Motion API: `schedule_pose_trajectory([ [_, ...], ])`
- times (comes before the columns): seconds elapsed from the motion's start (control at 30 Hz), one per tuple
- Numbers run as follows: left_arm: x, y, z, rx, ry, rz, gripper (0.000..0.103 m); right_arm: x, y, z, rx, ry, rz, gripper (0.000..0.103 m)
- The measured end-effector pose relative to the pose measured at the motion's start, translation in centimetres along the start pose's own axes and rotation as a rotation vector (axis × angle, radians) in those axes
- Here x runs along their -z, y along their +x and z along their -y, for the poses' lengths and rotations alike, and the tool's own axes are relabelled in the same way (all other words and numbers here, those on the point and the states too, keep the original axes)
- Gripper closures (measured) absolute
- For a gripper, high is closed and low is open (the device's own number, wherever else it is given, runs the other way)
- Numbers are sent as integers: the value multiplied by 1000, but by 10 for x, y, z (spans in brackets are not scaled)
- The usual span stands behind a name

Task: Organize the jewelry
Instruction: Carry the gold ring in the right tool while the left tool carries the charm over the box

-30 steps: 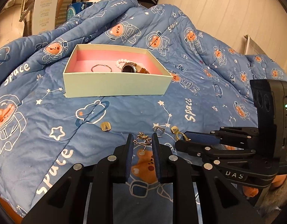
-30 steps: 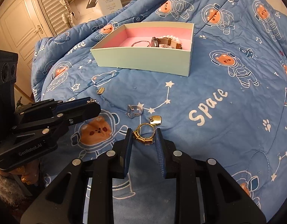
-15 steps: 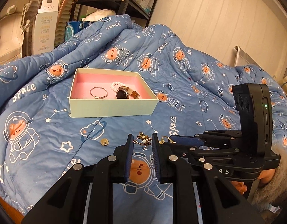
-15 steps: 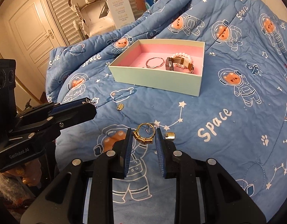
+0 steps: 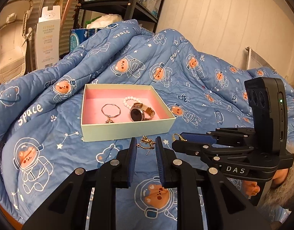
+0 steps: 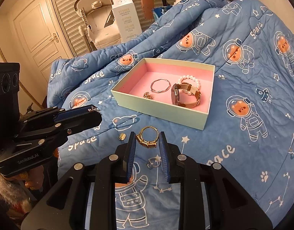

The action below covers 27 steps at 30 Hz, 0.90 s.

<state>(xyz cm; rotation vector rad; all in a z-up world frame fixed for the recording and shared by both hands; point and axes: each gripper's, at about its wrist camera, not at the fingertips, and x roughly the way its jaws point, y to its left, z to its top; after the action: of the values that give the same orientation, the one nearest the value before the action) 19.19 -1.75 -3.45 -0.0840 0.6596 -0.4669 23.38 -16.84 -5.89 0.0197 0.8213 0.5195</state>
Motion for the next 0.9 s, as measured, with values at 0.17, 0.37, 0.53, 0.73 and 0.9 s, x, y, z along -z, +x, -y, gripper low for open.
schedule_pose_trajectory([
  [0.17, -9, 10, -7, -17, 7, -16, 84, -18, 8, 3, 1, -11, 6, 78],
  [0.37, -22, 23, -18, -45, 17, -30, 84, -40, 19, 4, 14, -49, 11, 78],
  [0.53, -36, 38, -31, -49, 4, -50, 84, -62, 33, 7, 23, -70, 8, 78],
  [0.73, -55, 61, -37, -82, 54, -82, 84, -90, 56, 15, 31, -81, -18, 78],
  [0.9, -66, 91, -45, -96, 59, -170, 84, -108, 83, 29, 17, -35, -79, 78],
])
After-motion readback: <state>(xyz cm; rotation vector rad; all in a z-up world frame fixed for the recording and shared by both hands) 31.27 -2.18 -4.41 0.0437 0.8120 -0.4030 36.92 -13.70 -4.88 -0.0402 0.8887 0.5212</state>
